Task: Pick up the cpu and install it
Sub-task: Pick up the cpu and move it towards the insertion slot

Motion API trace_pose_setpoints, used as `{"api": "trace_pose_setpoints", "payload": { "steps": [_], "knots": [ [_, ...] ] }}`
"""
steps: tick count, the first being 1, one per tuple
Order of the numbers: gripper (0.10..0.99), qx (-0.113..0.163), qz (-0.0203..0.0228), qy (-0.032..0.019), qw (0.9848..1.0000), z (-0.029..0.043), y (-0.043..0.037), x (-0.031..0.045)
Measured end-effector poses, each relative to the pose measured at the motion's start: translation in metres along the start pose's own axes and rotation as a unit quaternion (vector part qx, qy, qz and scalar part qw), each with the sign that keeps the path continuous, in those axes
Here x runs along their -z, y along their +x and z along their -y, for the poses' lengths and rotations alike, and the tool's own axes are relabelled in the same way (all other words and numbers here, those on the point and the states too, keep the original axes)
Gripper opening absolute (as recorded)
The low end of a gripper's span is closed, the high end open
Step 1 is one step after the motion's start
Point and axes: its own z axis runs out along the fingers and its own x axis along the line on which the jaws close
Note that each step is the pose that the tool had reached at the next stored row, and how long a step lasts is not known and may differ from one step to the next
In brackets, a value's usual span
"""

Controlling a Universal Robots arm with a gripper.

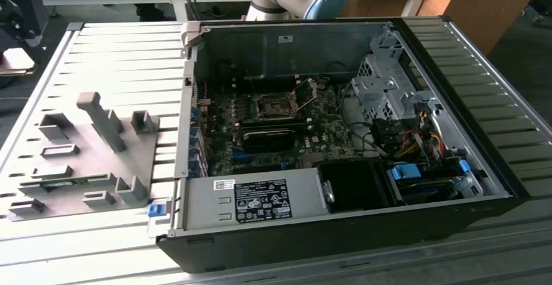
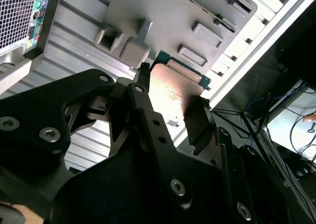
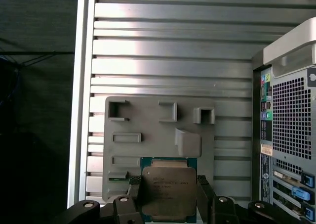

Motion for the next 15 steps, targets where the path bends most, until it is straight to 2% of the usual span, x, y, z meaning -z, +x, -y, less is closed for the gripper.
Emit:
{"api": "trace_pose_setpoints", "payload": {
  "steps": [7, 15],
  "knots": [
    [0.529, 0.000, 0.0001, 0.0000, 1.0000, 0.0001, -0.0122, -0.0002],
    [0.529, 0.000, 0.0000, 0.0000, 1.0000, 0.0002, -0.0202, -0.0004]
  ]
}}
